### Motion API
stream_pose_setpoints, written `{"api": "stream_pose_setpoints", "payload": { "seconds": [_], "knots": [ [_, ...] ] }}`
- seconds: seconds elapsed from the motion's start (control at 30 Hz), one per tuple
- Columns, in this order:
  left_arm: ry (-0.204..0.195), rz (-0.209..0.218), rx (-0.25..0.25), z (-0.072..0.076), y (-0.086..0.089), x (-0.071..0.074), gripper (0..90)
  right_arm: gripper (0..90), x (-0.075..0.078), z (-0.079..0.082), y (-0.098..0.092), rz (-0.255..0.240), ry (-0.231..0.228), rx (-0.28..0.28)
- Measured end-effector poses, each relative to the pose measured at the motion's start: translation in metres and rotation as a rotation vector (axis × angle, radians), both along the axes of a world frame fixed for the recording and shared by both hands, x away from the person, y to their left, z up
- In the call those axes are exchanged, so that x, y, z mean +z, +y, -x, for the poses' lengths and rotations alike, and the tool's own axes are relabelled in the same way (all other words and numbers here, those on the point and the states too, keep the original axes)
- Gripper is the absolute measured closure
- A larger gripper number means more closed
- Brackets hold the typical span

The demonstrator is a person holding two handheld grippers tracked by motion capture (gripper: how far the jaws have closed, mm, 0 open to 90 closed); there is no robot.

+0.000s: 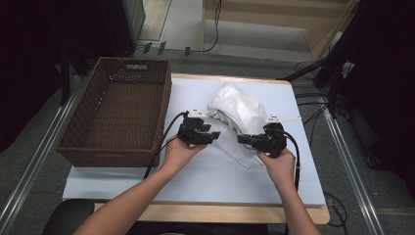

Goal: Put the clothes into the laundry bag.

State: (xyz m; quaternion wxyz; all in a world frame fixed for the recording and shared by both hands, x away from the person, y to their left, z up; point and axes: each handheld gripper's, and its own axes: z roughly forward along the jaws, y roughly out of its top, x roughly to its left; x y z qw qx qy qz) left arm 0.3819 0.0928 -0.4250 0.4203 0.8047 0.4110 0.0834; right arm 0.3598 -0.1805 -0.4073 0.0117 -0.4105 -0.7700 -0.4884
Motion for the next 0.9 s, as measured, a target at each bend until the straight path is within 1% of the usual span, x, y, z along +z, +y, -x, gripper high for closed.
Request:
{"api": "stream_pose_setpoints", "payload": {
  "seconds": [0.07,0.13,0.2,0.23,0.27,0.33,0.37,0.4,0.43,0.47,0.5,0.53,0.57,0.6,0.63,0.67,0.7,0.73,0.8,0.83,0.87,0.9],
  "knots": [
    [0.037,0.027,0.039,-0.004,0.004,-0.006,45.6,89.2,0.000,0.000,-0.001,-0.002,0.000,0.001],
    [0.059,0.016,0.070,-0.008,0.002,-0.012,41.9,89.2,0.000,-0.001,-0.001,-0.004,-0.002,0.004],
    [0.063,0.008,0.067,-0.010,0.000,-0.015,39.8,89.2,0.001,-0.001,-0.001,-0.005,-0.004,0.006],
    [0.090,0.018,0.075,-0.016,-0.004,-0.020,39.2,89.1,0.001,-0.001,-0.001,-0.007,-0.004,0.007],
    [0.107,0.032,0.079,-0.020,-0.007,-0.022,39.4,89.1,0.001,-0.001,-0.001,-0.007,-0.004,0.008],
    [0.122,0.032,0.082,-0.029,-0.012,-0.025,43.4,89.2,0.001,-0.002,-0.001,-0.012,-0.004,0.008],
    [0.142,0.060,0.077,-0.035,-0.013,-0.027,48.2,89.1,0.001,-0.002,-0.001,-0.013,-0.004,0.010],
    [0.171,0.093,0.072,-0.040,-0.013,-0.029,54.1,89.2,0.001,-0.002,-0.001,-0.012,-0.002,0.013],
    [0.196,0.124,0.071,-0.045,-0.013,-0.030,64.7,89.1,0.001,-0.003,0.000,-0.013,-0.003,0.016],
    [0.193,0.143,0.062,-0.046,-0.013,-0.030,75.4,89.1,0.001,-0.003,0.001,-0.013,-0.005,0.017],
    [0.185,0.148,0.056,-0.046,-0.013,-0.029,85.8,89.1,0.001,-0.002,0.001,-0.010,-0.005,0.018],
    [0.172,0.141,0.040,-0.044,-0.013,-0.027,89.7,89.2,0.001,-0.002,0.001,-0.008,-0.005,0.016],
    [0.157,0.137,0.022,-0.041,-0.012,-0.026,90.0,89.1,0.001,-0.002,0.001,-0.007,-0.002,0.016],
    [0.149,0.144,0.011,-0.037,-0.010,-0.023,90.0,89.1,0.001,-0.002,0.000,-0.005,0.000,0.016],
    [0.142,0.162,0.000,-0.031,-0.007,-0.020,90.0,89.1,0.000,-0.002,-0.001,-0.005,0.000,0.014],
    [0.130,0.166,-0.016,-0.024,-0.004,-0.017,90.0,89.1,0.000,-0.002,-0.001,-0.005,0.000,0.011],
    [0.120,0.163,-0.031,-0.016,-0.002,-0.013,90.0,89.1,-0.001,-0.002,-0.002,0.000,0.005,0.011],
    [0.107,0.146,-0.053,-0.006,0.000,-0.010,90.0,89.1,-0.002,-0.002,-0.002,0.003,0.010,0.010],
    [0.087,0.102,-0.111,0.012,0.001,-0.007,90.0,89.1,-0.003,-0.002,-0.001,0.007,0.017,0.005],
    [0.085,0.086,-0.131,0.021,0.002,-0.008,90.0,89.1,-0.004,-0.003,-0.001,0.012,0.022,0.005],
    [0.095,0.085,-0.151,0.029,0.004,-0.009,90.0,89.0,-0.005,-0.002,0.000,0.014,0.027,0.012],
    [0.106,0.074,-0.162,0.036,0.005,-0.010,90.0,89.0,-0.006,-0.001,0.002,0.020,0.034,0.014]
  ]
}}
